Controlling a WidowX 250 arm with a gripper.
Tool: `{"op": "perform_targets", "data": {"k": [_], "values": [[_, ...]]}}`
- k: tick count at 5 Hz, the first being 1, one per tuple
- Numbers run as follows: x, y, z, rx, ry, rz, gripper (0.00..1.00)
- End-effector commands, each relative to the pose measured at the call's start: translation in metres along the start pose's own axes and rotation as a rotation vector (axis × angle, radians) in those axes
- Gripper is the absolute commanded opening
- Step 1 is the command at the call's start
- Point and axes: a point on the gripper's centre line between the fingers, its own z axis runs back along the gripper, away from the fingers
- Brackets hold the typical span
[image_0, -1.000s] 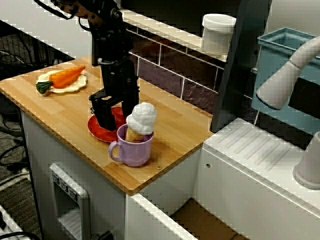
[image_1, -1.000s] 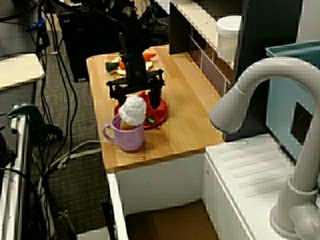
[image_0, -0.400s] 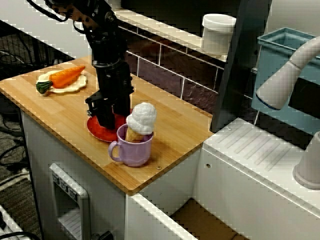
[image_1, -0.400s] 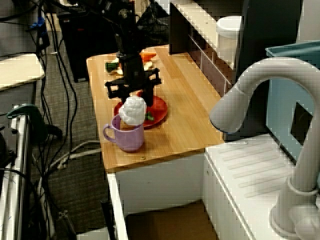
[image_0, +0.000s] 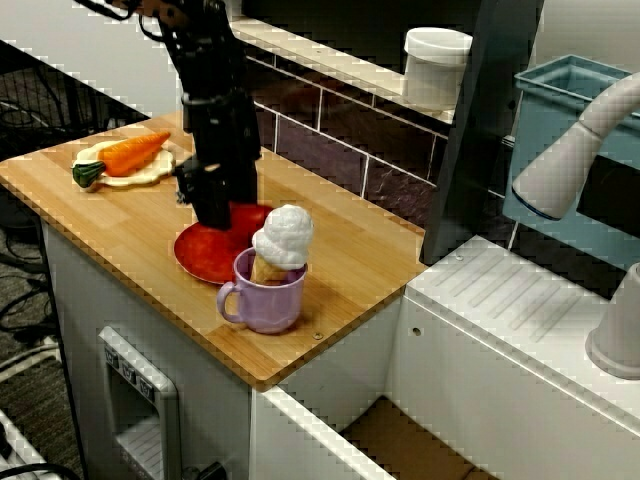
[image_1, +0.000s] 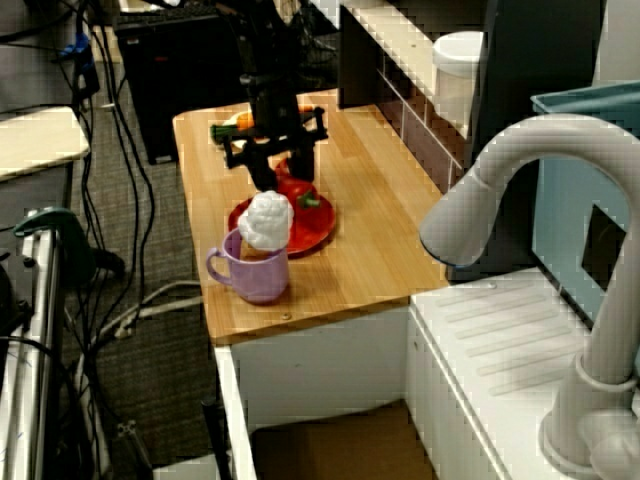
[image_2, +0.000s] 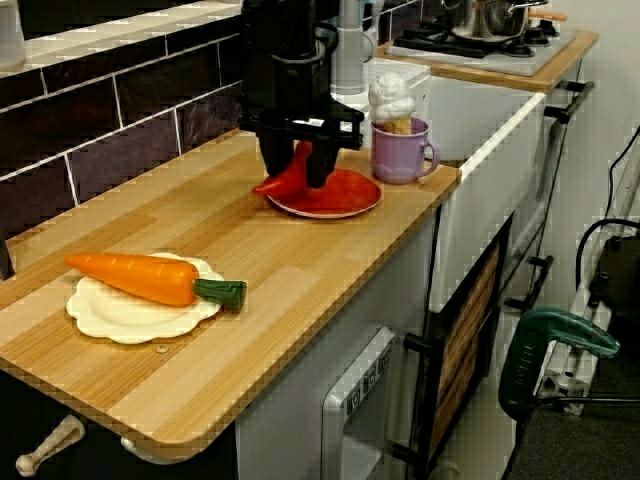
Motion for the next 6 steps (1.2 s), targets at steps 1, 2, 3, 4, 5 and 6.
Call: {"op": "perform_targets", "data": {"k": [1, 2, 3, 4, 5, 6], "values": [[-0.014, 0.002, 0.037, -0.019, -0.102, 0.026, 0.00], [-0.013, 0.004, 0.041, -0.099, -0.170, -0.008, 0.00], [-0.009, 0.005, 0.046, -0.121, -0.201, -0.005, 0.00], [-0.003, 0.005, 0.055, -0.157, -0.256, -0.015, 0.00], [0.003, 0.006, 0.059, -0.182, -0.281, -0.017, 0.00], [0.010, 0.010, 0.066, -0.221, -0.320, -0.030, 0.00]]}}
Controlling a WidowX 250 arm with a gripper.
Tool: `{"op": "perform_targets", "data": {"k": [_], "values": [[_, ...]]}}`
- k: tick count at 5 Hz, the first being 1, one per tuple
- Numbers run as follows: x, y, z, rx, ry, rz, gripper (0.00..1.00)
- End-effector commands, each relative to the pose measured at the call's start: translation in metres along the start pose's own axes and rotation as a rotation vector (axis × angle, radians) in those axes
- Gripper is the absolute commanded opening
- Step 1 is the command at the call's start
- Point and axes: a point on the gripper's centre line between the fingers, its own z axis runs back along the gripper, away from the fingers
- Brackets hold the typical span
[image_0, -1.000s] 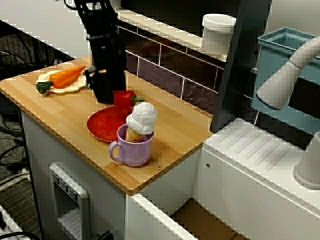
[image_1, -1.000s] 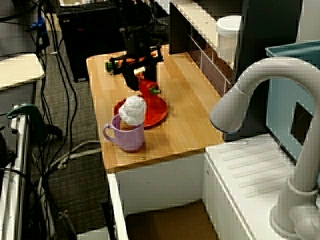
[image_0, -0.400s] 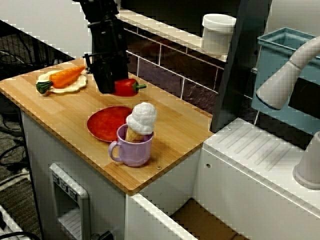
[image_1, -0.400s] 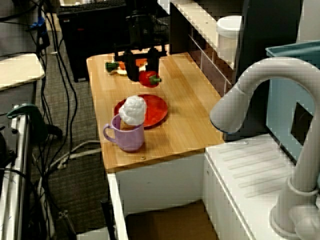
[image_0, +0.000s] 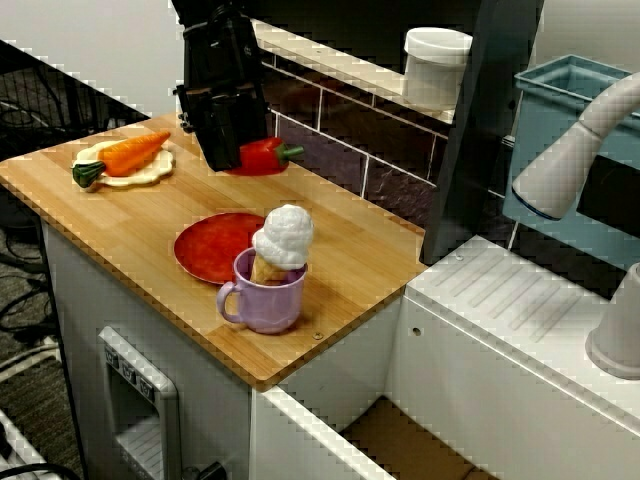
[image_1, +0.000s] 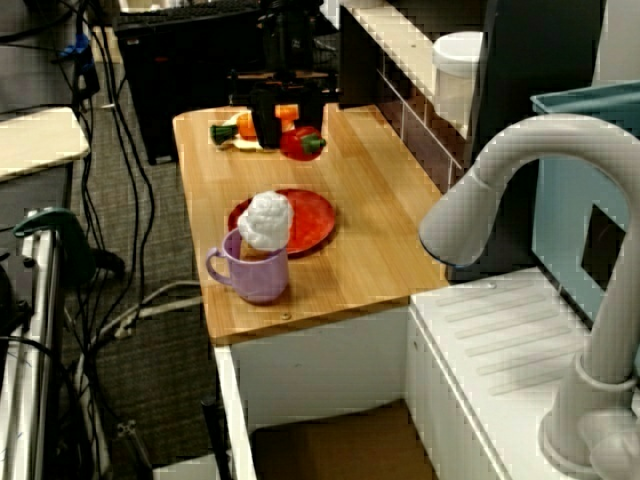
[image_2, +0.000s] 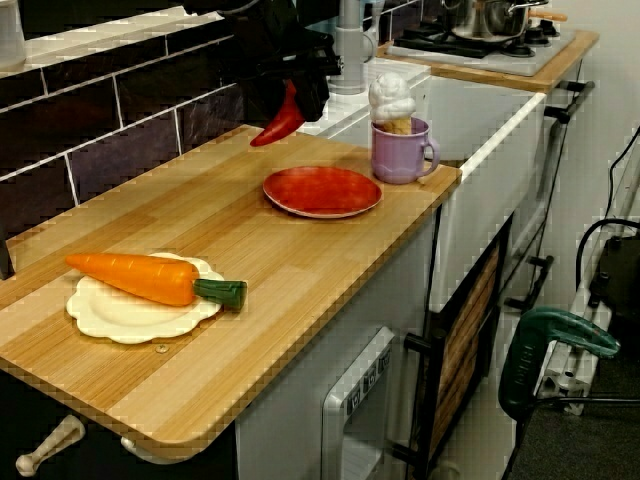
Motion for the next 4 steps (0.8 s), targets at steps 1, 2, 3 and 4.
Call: {"op": "perform_targets", "data": {"k": [1, 2, 3, 4], "values": [[0.005, -0.002, 0.028, -0.017, -0.053, -0.035, 0.00], [0.011, -0.001, 0.033, -0.034, -0.079, -0.043, 0.00], [0.018, -0.002, 0.036, -0.044, -0.094, -0.053, 0.00], [0.022, -0.004, 0.039, -0.061, -0.115, -0.062, 0.00]]}}
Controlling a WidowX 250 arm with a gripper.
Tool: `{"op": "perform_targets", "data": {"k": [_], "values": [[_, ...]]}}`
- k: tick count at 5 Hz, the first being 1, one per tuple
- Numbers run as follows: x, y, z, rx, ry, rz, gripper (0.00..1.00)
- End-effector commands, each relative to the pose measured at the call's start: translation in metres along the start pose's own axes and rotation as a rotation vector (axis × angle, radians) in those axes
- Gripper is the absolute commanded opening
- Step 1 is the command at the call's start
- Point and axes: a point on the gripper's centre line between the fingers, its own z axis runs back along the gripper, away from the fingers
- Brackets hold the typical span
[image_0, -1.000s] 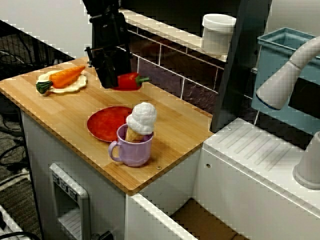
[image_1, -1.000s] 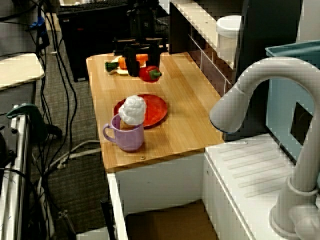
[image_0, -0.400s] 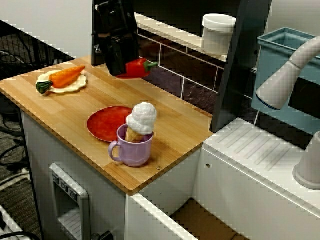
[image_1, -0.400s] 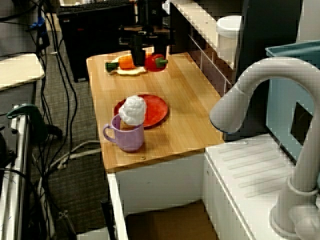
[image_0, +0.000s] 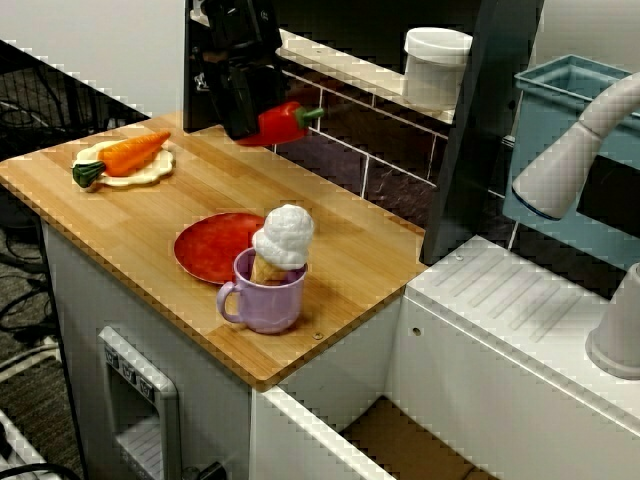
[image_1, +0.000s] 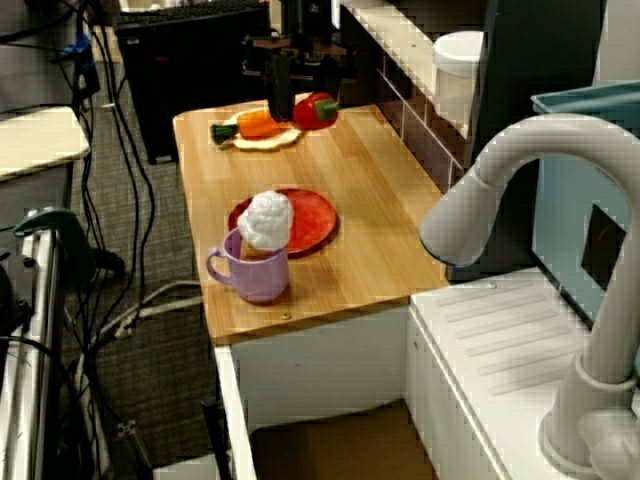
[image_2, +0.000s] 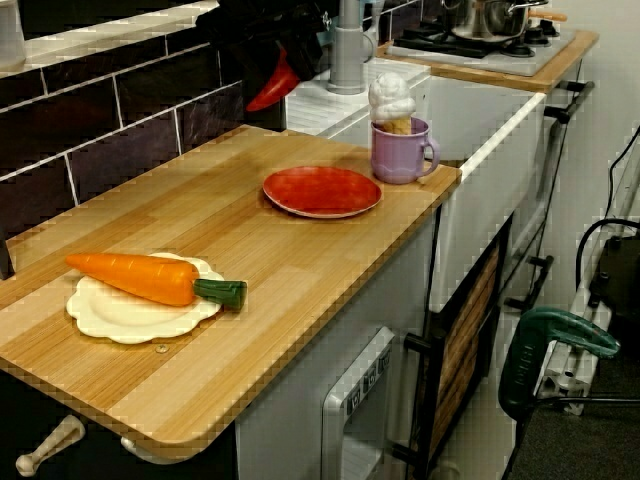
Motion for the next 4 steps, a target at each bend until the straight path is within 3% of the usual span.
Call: {"op": "perform_targets", "data": {"k": [1, 4], "values": [[0.0032, -0.0137, 0.0212, 0.009, -0.023, -0.049, 0.00], [0.0083, -0.0157, 0.0233, 0.008, -0.034, -0.052, 0.00]]}}
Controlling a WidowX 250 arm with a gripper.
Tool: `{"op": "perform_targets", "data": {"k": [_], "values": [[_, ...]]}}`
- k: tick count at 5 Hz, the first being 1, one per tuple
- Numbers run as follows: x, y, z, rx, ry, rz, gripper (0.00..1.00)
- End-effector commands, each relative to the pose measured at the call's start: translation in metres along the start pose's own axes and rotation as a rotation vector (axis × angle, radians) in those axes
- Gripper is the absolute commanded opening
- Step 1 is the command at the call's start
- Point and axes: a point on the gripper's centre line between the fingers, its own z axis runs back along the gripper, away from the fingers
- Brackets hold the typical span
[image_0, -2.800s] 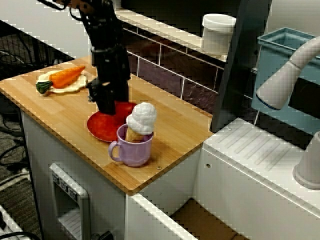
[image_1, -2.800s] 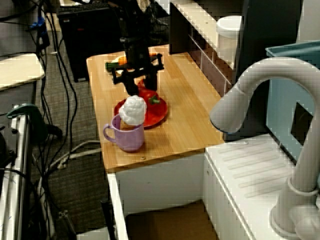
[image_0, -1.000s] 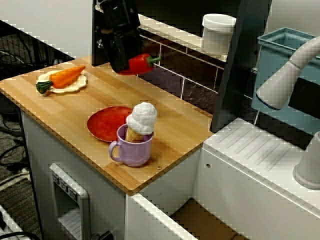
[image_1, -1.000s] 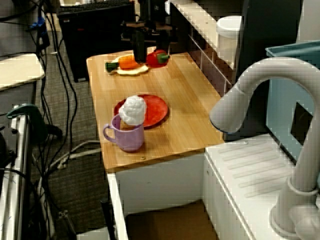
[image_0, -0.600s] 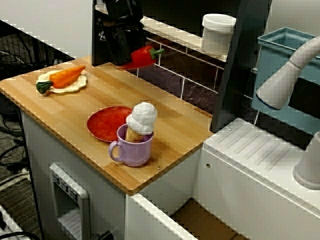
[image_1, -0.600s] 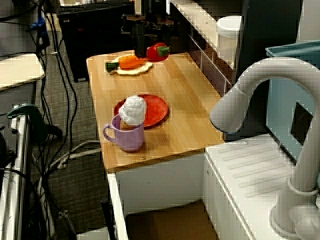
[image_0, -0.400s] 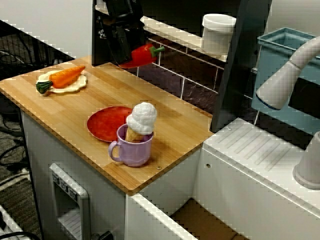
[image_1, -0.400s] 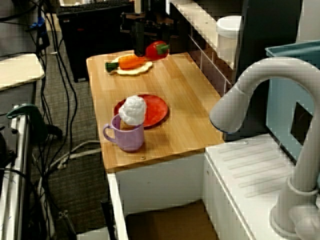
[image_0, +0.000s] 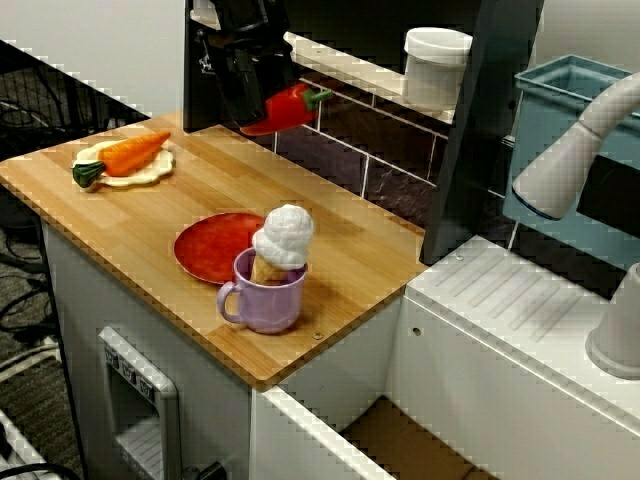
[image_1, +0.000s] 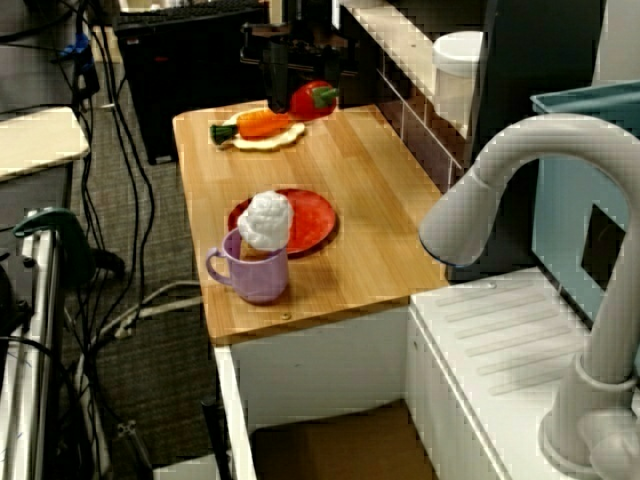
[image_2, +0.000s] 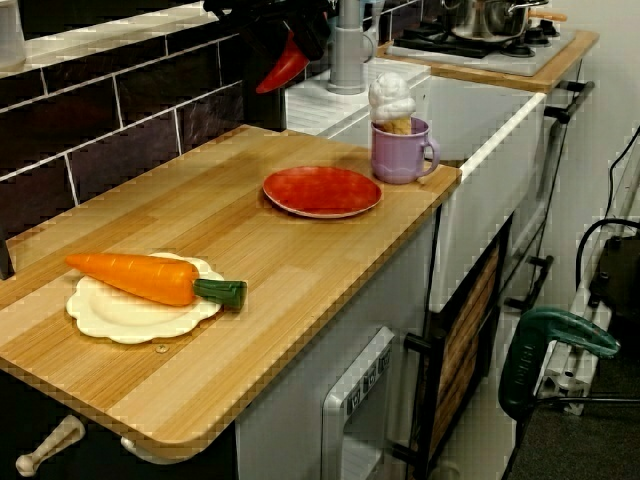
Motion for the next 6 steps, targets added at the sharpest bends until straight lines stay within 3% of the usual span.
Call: {"op": "perform_targets", "data": {"k": [1, 4, 5, 6], "values": [[-0.004, -0.011, 0.021, 0.055, 0.012, -0.031, 0.00], [-0.007, -0.009, 0.021, 0.085, 0.031, -0.018, 0.00], [-0.003, -0.012, 0.013, 0.255, 0.220, 0.053, 0.00], [0.004, -0.018, 0.013, 0.348, 0.310, 0.065, 0.00]]}}
